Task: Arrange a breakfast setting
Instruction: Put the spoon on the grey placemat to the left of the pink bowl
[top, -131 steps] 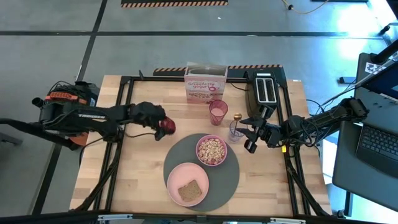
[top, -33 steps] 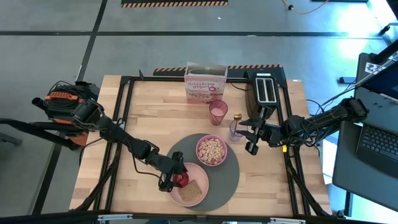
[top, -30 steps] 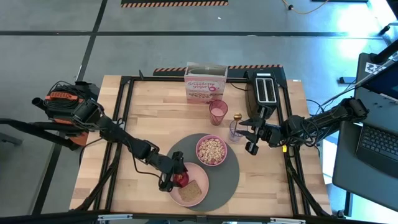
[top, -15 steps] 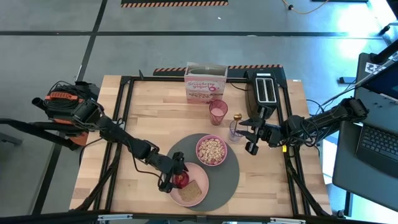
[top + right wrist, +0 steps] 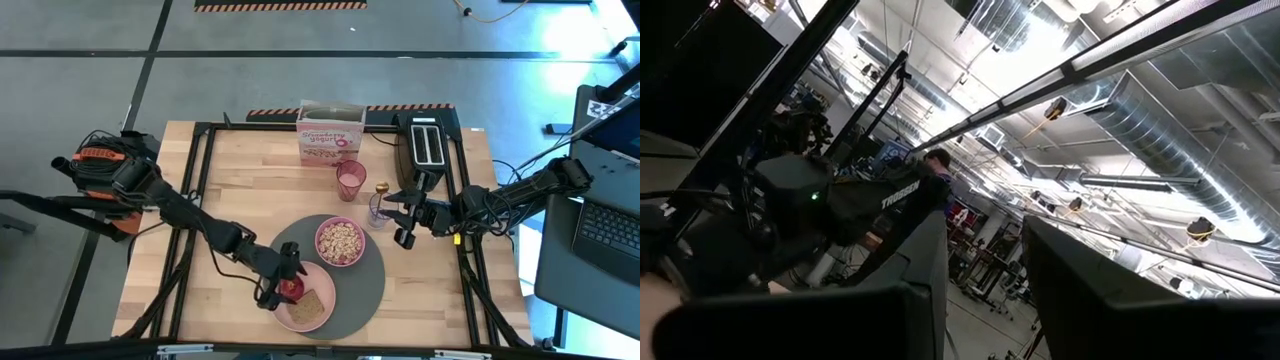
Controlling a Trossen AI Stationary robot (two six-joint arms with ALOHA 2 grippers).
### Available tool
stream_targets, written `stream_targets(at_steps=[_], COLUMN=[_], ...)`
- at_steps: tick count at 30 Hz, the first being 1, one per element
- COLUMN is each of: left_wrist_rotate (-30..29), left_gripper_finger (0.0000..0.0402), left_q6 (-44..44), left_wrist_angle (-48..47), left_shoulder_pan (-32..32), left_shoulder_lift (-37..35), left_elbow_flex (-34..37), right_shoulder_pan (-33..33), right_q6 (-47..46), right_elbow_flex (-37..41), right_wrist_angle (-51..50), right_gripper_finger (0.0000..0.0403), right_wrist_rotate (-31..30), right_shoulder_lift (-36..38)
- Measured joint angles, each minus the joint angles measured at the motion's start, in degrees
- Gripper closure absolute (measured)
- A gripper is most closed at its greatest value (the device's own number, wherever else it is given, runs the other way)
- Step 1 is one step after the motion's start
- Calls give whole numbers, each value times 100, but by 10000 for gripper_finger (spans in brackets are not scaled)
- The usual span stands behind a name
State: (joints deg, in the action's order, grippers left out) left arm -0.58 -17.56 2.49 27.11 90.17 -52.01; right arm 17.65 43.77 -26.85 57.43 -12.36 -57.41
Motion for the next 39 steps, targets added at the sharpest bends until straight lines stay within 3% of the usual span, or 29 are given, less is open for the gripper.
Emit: stream_targets(at_steps=[7, 12, 15, 19, 23, 26, 32, 35, 39], left_wrist_rotate=[-41, -239, -1021, -2640, -4276, -4801, -4485, -3872, -2606], left_gripper_finger=[9, 14, 25, 41, 47, 47, 47, 47, 47], left_q6=[43, 727, 1044, 1193, 1197, 743, 492, 1020, 1589], left_wrist_angle=[-761, -1516, -2230, -3142, -3399, -3392, -3316, -3067, -2260], left_shoulder_pan=[-163, -297, -392, -491, -572, -702, -1221, -1550, -2032], left_shoulder_lift=[-27, -144, -316, -421, -411, -320, -324, -318, -318], left_elbow_flex=[-729, -1404, -1757, -2025, -2044, -2043, -2039, -1933, -1539], right_shoulder_pan=[0, 0, 0, -1, -2, -2, 0, 0, 0], right_q6=[0, 20, 56, 268, 362, 451, 733, 798, 781], right_elbow_flex=[0, -53, -109, -107, -107, -107, -107, -106, -86], right_wrist_angle=[-15, -26, -91, -275, -392, -436, -867, -1313, -1810], right_gripper_finger=[299, 299, 299, 299, 299, 299, 299, 299, 299], right_wrist_rotate=[-2, 0, 4, -3, -59, -58, -413, -916, -1360], right_shoulder_lift=[0, 0, 0, 1, 8, 28, 178, 336, 534])
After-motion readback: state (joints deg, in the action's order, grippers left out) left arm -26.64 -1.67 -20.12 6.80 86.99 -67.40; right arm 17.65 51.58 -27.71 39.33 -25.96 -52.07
